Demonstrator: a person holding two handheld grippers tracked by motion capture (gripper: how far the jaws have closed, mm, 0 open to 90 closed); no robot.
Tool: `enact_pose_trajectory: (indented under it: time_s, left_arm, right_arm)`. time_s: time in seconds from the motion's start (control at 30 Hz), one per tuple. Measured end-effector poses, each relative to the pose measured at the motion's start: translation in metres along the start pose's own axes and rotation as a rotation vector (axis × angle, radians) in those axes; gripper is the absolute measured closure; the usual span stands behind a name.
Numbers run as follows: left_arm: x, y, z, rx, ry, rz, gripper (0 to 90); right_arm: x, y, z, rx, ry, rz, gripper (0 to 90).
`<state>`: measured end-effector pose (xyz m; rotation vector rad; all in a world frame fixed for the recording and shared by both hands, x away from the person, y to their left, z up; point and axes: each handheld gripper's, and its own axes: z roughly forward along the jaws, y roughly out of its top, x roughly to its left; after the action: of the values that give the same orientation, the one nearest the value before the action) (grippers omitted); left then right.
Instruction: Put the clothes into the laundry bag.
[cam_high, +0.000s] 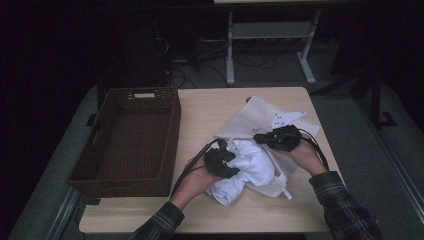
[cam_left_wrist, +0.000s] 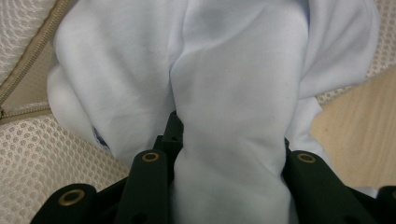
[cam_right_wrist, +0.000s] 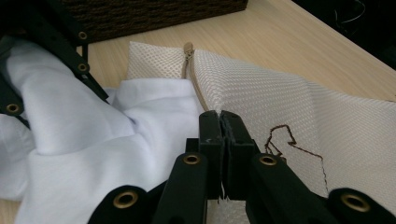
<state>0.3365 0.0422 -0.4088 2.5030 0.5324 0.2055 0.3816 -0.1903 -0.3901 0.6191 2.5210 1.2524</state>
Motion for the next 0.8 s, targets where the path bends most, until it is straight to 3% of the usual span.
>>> enact_pose_trajectory:
  time_s: [0.3,0.8]
  left_arm:
    - [0.011,0.002,0.004,0.009,0.022,-0.025,63.7]
    - [0.029,-0.003,0.004,0.013,0.061,-0.099,63.7]
  right_arm:
    - [0.001,0.001,0.0,-0.001,0.004,-0.003,87.6]
    - [0.006,0.003,0.005,0.005,0.023,-0.008,87.5]
